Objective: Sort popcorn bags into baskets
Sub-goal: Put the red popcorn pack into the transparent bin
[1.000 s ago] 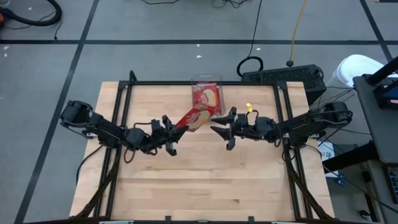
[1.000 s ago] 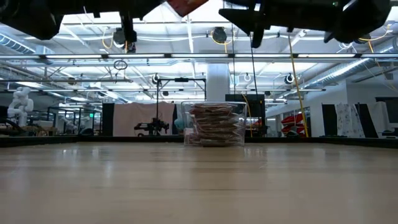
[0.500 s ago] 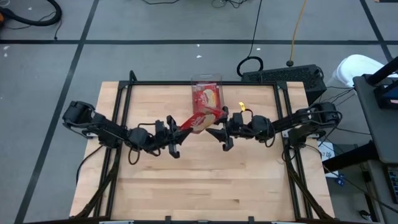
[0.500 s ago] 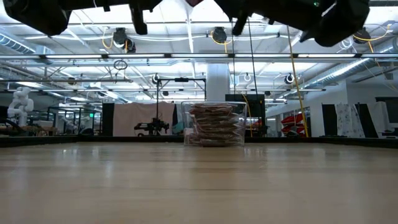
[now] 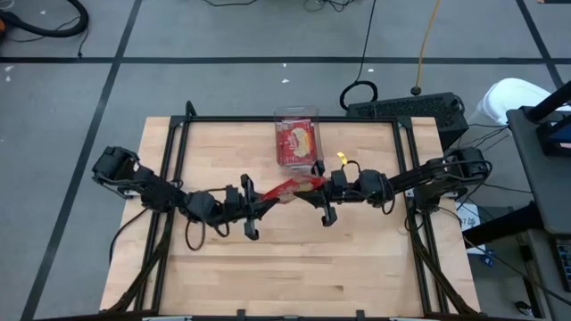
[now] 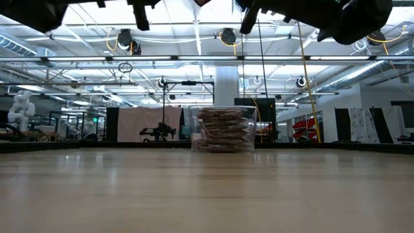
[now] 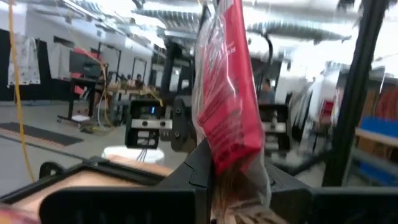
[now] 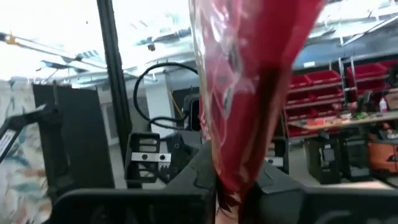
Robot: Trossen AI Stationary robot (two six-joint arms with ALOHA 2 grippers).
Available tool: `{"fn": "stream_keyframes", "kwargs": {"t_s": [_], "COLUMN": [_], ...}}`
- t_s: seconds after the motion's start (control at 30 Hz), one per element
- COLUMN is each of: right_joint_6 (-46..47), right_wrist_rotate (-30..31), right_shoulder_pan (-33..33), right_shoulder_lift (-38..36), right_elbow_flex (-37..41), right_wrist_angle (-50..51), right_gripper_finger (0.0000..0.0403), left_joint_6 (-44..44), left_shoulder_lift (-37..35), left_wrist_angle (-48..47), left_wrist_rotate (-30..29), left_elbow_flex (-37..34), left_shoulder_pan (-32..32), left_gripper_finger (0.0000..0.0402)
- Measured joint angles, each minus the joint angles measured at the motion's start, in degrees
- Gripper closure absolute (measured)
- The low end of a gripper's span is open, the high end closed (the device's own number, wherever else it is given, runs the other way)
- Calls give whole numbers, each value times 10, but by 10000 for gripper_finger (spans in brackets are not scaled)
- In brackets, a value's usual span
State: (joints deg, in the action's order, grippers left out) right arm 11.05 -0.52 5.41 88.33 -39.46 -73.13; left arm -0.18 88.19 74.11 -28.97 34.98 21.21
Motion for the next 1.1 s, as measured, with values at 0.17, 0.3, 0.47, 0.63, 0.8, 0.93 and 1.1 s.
{"fn": "stream_keyframes", "kwargs": {"t_s": [0.17, 0.3, 0.47, 0.63, 0.8, 0.93, 1.1], "right_joint_6": [4, 2, 29, 59, 65, 64, 63], "right_wrist_rotate": [-1, 4, 7, 7, 6, 5, 4], "right_shoulder_pan": [11, 12, 12, 12, 12, 12, 12], "right_shoulder_lift": [-20, -67, -117, -118, -107, -106, -106], "right_elbow_flex": [13, 19, 20, 20, 20, 20, 20], "right_wrist_angle": [37, 146, 304, 369, 373, 378, 393], "right_gripper_finger": [382, 395, 396, 395, 395, 395, 395], "left_joint_6": [-12, -51, -64, -95, -169, -192, -231], "left_shoulder_lift": [-42, -90, -139, -141, -111, -79, -49], "left_wrist_angle": [-111, -187, -221, -250, -366, -449, -528], "left_wrist_rotate": [-39, -127, -178, -175, -113, -94, -19], "left_elbow_flex": [0, 0, 0, 10, 57, 107, 154], "left_shoulder_pan": [41, 78, 108, 97, 63, 34, -14], "left_gripper_finger": [335, 276, 208, 174, 161, 156, 156]}}
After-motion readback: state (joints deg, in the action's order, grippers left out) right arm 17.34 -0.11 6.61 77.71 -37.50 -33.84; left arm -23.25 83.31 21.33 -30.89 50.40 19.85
